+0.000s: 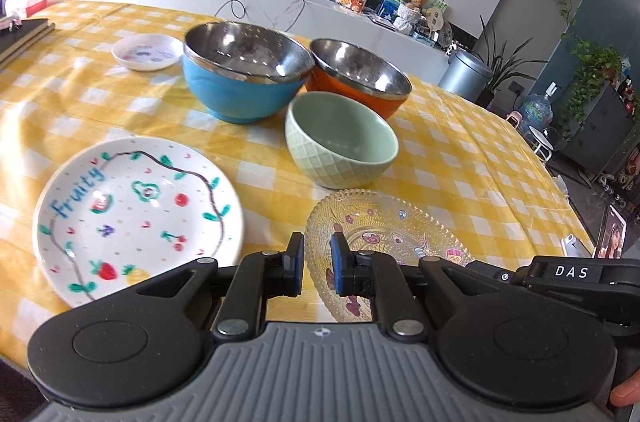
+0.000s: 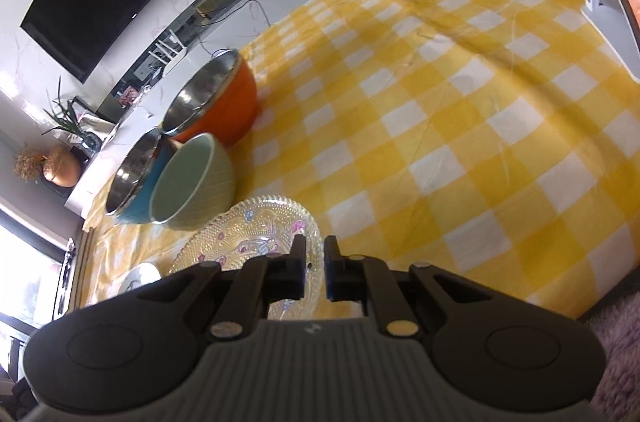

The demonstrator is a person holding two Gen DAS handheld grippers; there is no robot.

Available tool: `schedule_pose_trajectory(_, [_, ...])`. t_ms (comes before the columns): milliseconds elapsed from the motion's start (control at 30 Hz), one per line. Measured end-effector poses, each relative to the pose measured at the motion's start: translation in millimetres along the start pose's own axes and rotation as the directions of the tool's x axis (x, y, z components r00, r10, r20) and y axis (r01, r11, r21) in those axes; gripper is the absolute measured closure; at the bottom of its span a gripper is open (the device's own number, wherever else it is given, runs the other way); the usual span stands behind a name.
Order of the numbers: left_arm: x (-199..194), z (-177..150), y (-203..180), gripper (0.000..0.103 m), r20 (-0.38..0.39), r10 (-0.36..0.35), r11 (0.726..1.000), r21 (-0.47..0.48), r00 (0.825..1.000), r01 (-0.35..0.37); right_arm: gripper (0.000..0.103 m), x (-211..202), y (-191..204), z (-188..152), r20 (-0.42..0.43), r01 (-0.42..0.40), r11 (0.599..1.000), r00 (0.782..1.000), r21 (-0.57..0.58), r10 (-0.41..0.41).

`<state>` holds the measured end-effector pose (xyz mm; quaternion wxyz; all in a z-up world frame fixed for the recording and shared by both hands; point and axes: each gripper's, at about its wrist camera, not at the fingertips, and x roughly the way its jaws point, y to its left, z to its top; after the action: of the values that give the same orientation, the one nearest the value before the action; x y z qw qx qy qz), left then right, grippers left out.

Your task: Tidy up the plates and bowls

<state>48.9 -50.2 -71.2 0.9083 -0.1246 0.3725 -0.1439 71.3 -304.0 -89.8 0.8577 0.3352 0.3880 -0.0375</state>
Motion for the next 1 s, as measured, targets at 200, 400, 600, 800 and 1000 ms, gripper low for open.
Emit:
schedule_pose_trajectory(200, [-21.1,1.3,20.7,0.088,0.019,0.035,0.999,-0.025,0.999,-0.035,0.096,-0.5,19.4,-14.0,-0.025,-0.045,0.999,0.999,-0.004,0.045])
schedule_pose_trajectory(400, [-40.3,7.0,51.0,0.088,0.046,0.060,0.995,-0.088,0.997,-0.056,0.096,4.4,45.5,-29.8,-0.051,-0.094,0.995,0.994,-0.027,0.092])
schedule_pose_trajectory(600, [-49.6,16.3,77.7,0.088,0.077,0.104,0.985,-0.144,0.992,-0.092,0.096,14.0,77.3,-37.0,-0.058,-0.137,0.988,0.989,-0.076,0.133])
schedule_pose_trajectory(800, [-51.8,19.6,105.9,0.088,0.085,0.151,0.969,-0.209,0.985,-0.130,0.096,31.2,107.6,-42.6,-0.080,-0.168,0.978,0.984,-0.121,0.159])
schedule_pose_trajectory(1000, [-48.0,20.2,125.7,0.088,0.089,0.184,0.954,-0.255,0.979,-0.156,0.097,49.2,126.6,-48.8,-0.100,-0.174,0.970,0.982,-0.169,0.159])
